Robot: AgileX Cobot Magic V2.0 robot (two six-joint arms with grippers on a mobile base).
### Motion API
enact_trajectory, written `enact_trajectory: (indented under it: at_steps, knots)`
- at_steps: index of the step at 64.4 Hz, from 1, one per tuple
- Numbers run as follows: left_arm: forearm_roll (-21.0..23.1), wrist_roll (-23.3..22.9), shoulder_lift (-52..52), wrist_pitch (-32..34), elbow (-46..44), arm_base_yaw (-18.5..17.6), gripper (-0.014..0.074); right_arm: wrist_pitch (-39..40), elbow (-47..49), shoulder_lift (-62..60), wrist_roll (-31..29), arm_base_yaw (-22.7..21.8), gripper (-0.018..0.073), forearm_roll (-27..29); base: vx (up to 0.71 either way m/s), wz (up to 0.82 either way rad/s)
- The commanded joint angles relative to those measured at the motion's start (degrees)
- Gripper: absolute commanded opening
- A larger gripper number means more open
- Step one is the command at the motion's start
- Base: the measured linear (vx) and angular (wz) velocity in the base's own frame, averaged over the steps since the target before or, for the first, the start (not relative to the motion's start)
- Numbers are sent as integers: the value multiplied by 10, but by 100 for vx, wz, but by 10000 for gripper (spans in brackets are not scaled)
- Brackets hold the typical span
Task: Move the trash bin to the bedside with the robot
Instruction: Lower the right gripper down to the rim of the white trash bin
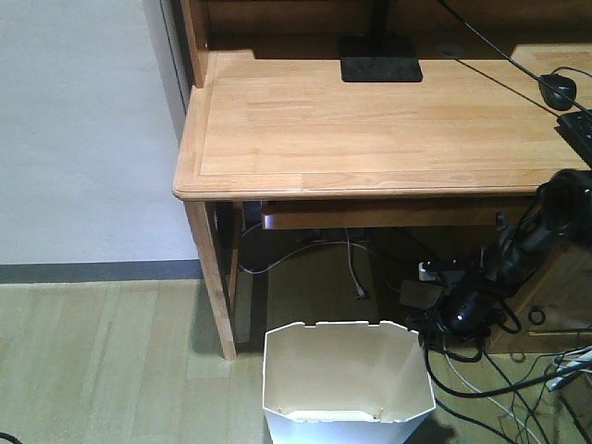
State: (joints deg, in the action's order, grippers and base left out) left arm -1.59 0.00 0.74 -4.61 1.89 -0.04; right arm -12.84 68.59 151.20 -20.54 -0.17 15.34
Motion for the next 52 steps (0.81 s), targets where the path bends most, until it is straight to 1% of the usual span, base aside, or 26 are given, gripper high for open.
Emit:
enact_trajectory:
  at_steps: [1,12,34,52]
  knots:
    - [5,-8,9,43,7,-4,-6,6,28,2,-9,1,517,3,0,0]
    - [5,-8,9,43,7,-4,-6,16,58,55,-9,1,517,8,0,0]
    - [5,-8,9,43,7,-4,-6,10,120,124,-12,1,517,14,0,0]
    - [5,-8,9,43,7,-4,-6,-43,183,171,-14,1,508,15,0,0]
